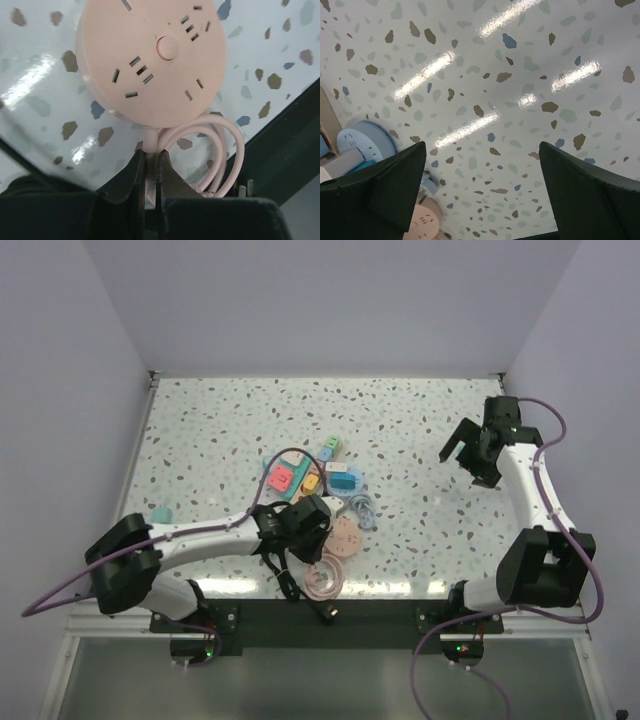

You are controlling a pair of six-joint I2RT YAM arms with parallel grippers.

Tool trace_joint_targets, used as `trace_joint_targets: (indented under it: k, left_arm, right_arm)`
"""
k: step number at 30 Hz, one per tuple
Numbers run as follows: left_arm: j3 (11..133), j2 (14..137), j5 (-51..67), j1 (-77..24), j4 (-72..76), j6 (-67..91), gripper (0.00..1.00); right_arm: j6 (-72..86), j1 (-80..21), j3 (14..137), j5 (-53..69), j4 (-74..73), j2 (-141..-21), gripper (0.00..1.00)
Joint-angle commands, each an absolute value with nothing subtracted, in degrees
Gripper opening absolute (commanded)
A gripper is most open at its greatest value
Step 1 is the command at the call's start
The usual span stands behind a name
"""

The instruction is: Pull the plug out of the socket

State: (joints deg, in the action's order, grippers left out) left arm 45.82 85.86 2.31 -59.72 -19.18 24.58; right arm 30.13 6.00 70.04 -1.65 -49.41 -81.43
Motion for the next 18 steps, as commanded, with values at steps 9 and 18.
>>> trace_joint_targets:
  k: [9, 18]
  left_arm:
    - [67.2, 63.8, -18.6, -44.1, -37.4, 26.9, 0.00]
    - [70.5, 71.8, -11.5, -6.0, -26.2, 16.0, 0.00]
  right_arm:
    - [29.1, 5.5, 71.5, 2.1, -50.0, -78.4, 0.98]
    - [27.0, 0.6, 72.0, 7.3, -48.2, -78.0, 0.98]
